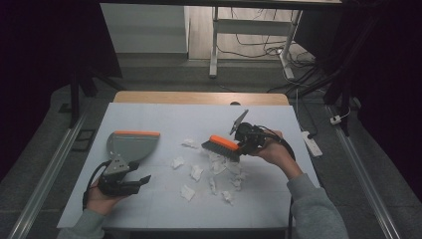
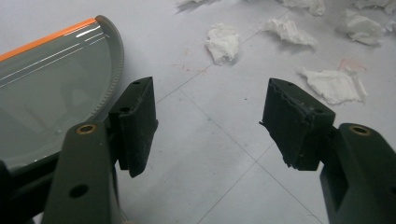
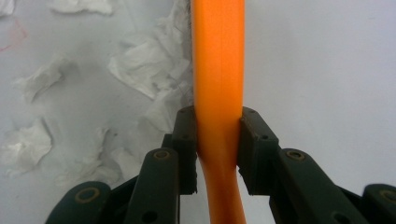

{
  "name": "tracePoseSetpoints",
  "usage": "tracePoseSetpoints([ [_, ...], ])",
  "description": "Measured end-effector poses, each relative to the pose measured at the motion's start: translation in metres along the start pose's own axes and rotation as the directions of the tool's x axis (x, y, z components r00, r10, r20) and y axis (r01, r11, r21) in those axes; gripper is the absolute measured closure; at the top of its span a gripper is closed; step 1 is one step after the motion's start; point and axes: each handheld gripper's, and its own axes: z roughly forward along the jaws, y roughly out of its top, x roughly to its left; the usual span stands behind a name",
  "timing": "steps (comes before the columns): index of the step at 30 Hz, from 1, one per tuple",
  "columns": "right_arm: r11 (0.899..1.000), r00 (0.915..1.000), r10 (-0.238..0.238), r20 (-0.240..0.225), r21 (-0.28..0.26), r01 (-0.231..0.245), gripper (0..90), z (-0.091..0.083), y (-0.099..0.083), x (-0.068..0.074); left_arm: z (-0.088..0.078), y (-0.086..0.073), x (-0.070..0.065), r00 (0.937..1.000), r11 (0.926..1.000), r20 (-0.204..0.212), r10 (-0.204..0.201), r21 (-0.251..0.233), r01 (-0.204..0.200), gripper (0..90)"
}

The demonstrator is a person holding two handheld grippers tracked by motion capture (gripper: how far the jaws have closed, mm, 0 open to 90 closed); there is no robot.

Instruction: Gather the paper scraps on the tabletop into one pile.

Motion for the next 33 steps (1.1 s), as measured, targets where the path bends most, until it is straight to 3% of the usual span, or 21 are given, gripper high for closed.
tracePoseSetpoints([
  [5,0.997,0.9977,0.041,0.055,-0.074,-0.036,70.8,-0.009,-0.002,-0.006,0.001,0.0,0.001,1.0,1.0,-0.002,-0.007,0.001,0.007,35.5],
  [9,0.995,0.996,0.05,0.074,-0.09,-0.043,70.8,-0.011,0.003,-0.01,0.001,0.0,0.001,1.0,1.0,-0.001,-0.005,0.002,0.005,35.6],
  [19,0.996,0.9949,0.023,0.099,-0.091,-0.014,70.8,0.001,0.054,-0.02,0.001,-0.001,0.003,1.0,1.0,0.002,-0.007,0.0,0.007,35.6],
  [22,0.997,0.9946,-0.013,0.103,-0.072,0.02,70.7,0.008,0.074,-0.026,0.001,-0.001,0.003,1.0,1.0,0.005,-0.007,-0.004,0.007,35.6],
  [24,0.999,0.9954,-0.014,0.095,-0.05,0.019,70.7,0.016,0.085,-0.028,0.0,-0.001,0.003,1.0,1.0,0.005,-0.007,-0.007,0.007,35.6],
  [29,0.996,0.9904,-0.086,0.108,0.024,0.084,70.7,0.036,0.105,-0.033,0.0,-0.001,0.003,0.9998,0.9999,0.016,-0.01,-0.009,0.01,35.6],
  [33,0.995,0.9916,-0.098,0.084,0.017,0.097,70.8,0.046,0.111,-0.033,-0.001,-0.001,0.004,0.9998,0.9997,0.015,-0.016,-0.015,0.017,35.4],
])
